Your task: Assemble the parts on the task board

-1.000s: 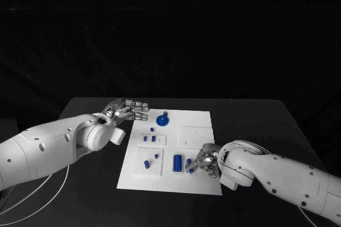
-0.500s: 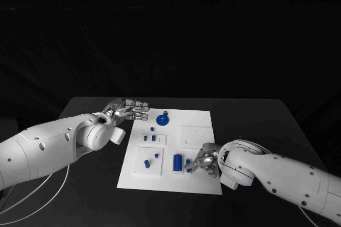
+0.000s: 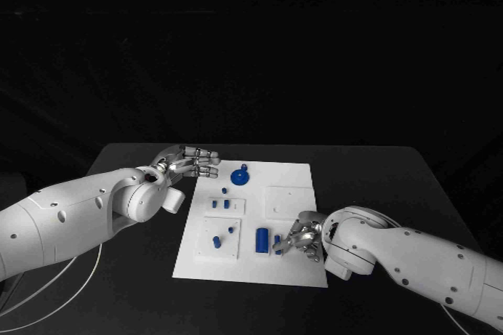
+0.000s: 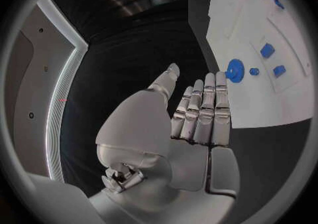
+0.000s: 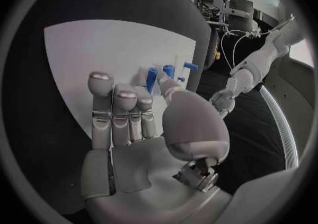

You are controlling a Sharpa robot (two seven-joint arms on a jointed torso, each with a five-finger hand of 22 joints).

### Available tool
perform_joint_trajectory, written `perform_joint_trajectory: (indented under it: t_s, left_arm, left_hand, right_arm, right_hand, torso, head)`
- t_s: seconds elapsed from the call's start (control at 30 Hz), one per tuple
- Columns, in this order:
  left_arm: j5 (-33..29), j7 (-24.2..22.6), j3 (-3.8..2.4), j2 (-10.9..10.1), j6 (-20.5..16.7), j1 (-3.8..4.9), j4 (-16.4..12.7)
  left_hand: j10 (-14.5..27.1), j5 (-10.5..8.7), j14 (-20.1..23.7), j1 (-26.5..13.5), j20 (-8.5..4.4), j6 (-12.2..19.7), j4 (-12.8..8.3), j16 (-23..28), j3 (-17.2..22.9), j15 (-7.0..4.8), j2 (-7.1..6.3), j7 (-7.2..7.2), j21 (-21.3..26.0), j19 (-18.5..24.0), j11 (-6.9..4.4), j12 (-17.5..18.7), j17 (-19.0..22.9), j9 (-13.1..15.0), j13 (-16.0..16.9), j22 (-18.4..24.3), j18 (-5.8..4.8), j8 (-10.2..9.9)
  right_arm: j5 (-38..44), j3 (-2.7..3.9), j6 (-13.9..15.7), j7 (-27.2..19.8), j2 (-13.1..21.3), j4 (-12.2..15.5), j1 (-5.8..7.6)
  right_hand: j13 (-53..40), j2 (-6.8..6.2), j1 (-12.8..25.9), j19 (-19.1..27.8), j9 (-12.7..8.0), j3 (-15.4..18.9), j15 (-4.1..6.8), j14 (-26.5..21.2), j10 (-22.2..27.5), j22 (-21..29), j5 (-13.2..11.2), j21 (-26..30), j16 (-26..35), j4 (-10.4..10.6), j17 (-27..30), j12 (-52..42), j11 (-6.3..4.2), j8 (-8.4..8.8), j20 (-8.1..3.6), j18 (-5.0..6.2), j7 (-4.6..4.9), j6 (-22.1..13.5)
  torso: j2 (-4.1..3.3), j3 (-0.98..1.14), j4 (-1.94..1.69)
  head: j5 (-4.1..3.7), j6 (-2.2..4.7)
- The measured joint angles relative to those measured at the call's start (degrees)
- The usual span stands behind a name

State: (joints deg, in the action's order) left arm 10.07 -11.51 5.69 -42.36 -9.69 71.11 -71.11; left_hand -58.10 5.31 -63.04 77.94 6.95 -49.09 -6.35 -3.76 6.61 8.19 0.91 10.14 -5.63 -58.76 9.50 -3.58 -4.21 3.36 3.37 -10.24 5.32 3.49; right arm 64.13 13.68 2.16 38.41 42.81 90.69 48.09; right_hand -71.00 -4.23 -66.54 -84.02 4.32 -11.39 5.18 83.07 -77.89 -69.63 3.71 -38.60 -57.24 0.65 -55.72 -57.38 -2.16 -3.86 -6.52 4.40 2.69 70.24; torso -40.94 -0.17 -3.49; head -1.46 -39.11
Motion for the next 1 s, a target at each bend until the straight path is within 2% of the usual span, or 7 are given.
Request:
perform_joint_trajectory:
  t_s: [0.13, 0.2, 0.33, 0.63, 0.77, 0.9, 1.0]
  left_arm:
    - [0.0, 0.0, 0.00, 0.0, 0.0, 0.00, 0.0]
    - [0.0, 0.0, 0.00, 0.0, 0.0, 0.00, 0.0]
    - [0.0, 0.0, 0.00, 0.0, 0.0, 0.00, 0.0]
    - [0.0, 0.0, 0.00, 0.0, 0.0, 0.00, 0.0]
    - [0.0, 0.0, 0.00, 0.0, 0.0, 0.00, 0.0]
    - [0.0, 0.0, 0.00, 0.0, 0.0, 0.00, 0.0]
    - [0.0, 0.0, 0.00, 0.0, 0.0, 0.00, 0.0]
  left_hand:
    - [0.0, 0.00, 0.0, 0.0, 0.00, 0.1, 0.0, 0.0, 0.0, 0.00, 0.00, 0.08, 0.0, 0.0, 0.00, 0.0, 0.0, 0.0, 0.0, 0.0, 0.00, 0.0]
    - [0.0, 0.00, 0.0, 0.0, 0.00, 0.1, 0.0, 0.0, 0.0, 0.00, 0.00, 0.08, 0.0, 0.0, 0.00, 0.0, 0.0, 0.0, 0.0, 0.0, 0.00, 0.0]
    - [0.0, 0.00, 0.0, 0.0, 0.00, 0.1, 0.0, 0.0, 0.0, 0.00, 0.00, 0.08, 0.0, 0.0, 0.00, 0.0, 0.0, 0.0, 0.0, 0.0, 0.00, 0.0]
    - [0.0, 0.00, 0.0, 0.0, 0.00, 0.1, 0.0, 0.0, 0.0, 0.00, 0.00, 0.08, 0.0, 0.0, 0.00, 0.0, 0.0, 0.0, 0.0, 0.0, 0.00, 0.0]
    - [0.0, 0.00, 0.0, 0.0, 0.00, 0.1, 0.0, 0.0, 0.0, 0.00, 0.00, 0.08, 0.0, 0.0, 0.00, 0.0, 0.0, 0.0, 0.0, 0.0, 0.00, 0.0]
    - [0.0, 0.00, 0.0, 0.0, 0.00, 0.1, 0.0, 0.0, 0.0, 0.00, 0.00, 0.08, 0.0, 0.0, 0.00, 0.0, 0.0, 0.0, 0.0, 0.0, 0.00, 0.0]
    - [0.0, 0.00, 0.0, 0.0, 0.00, 0.1, 0.0, 0.0, 0.0, 0.00, 0.00, 0.08, 0.0, 0.0, 0.00, 0.0, 0.0, 0.0, 0.0, 0.0, 0.00, 0.0]
  right_arm:
    - [0.0, 0.00, -0.1, -0.1, 0.0, 0.0, 0.00]
    - [0.0, 0.00, -0.1, -0.2, 0.0, 0.0, 0.00]
    - [0.1, 0.00, -0.1, -0.2, -0.1, -0.1, 0.00]
    - [0.4, 0.01, 0.1, -0.2, -0.4, -0.5, 0.00]
    - [0.4, 0.02, 0.1, -0.2, -0.4, -0.7, 0.00]
    - [0.4, 0.02, 0.1, -0.2, -0.4, -0.7, 0.02]
    - [0.2, 0.02, 0.2, -0.4, -0.2, -0.7, 0.02]
  right_hand:
    - [0.0, 1.86, -1.9, 0.0, 0.0, -1.9, 0.00, 0.0, 0.0, 0.0, -0.6, 0.0, 0.0, -3.5, -0.1, 0.0, 0.00, 0.00, 0.00, 0.00, 0.00, 0.0]
    - [0.0, 2.72, -2.7, 0.0, -0.1, -2.9, 0.00, 0.0, 0.0, -0.1, -0.6, 0.0, 0.0, -4.5, -0.1, 0.0, 0.00, 0.00, 0.00, 0.00, 0.00, 0.0]
    - [-0.1, 4.01, -1.7, 0.0, -0.1, -3.8, 0.00, 0.0, 0.0, -0.2, -0.6, 0.0, 0.0, -7.4, -0.3, 0.0, 0.00, 0.00, 0.00, 0.00, -0.20, 0.2]
    - [-0.3, 5.55, -0.2, 0.0, 0.0, -4.1, 0.00, 0.0, 0.0, -0.3, -0.6, 0.0, 0.0, -9.8, -0.6, 0.0, 0.01, -0.02, 0.00, 0.00, -0.39, 0.4]
    - [-0.3, 5.42, 0.5, 0.0, 0.0, -4.1, 0.00, 0.0, 0.0, -0.3, -0.6, 0.0, 0.0, -9.7, -0.6, 0.0, 0.01, -0.03, 0.00, 0.00, -0.43, 0.4]
    - [-0.3, 4.38, 1.6, 0.0, -0.1, -3.2, 0.00, 0.0, 0.0, -0.3, -0.3, 0.0, 0.0, -8.9, -0.6, 0.0, 0.01, -0.02, 0.00, 0.00, -0.43, 0.4]
    - [-0.3, 2.84, 3.1, 0.0, -0.2, -1.4, 0.00, 0.0, 0.0, -0.3, 3.3, 0.0, 0.0, -7.2, -0.4, 0.0, 0.00, -0.03, 0.00, 0.00, -0.11, -0.3]
  torso:
    - [0.00, 0.00, 0.00]
    - [0.00, 0.00, 0.00]
    - [-0.01, 0.00, 0.00]
    - [0.00, -0.01, -0.01]
    - [0.00, -0.02, -0.03]
    - [0.00, -0.02, -0.03]
    - [0.00, -0.02, -0.03]
  head:
    - [-0.04, 0.01]
    - [-0.04, -0.03]
    - [-0.05, -0.05]
    - [-0.13, -0.12]
    - [-0.14, -0.12]
    - [-0.14, -0.08]
    - [-0.14, -0.06]
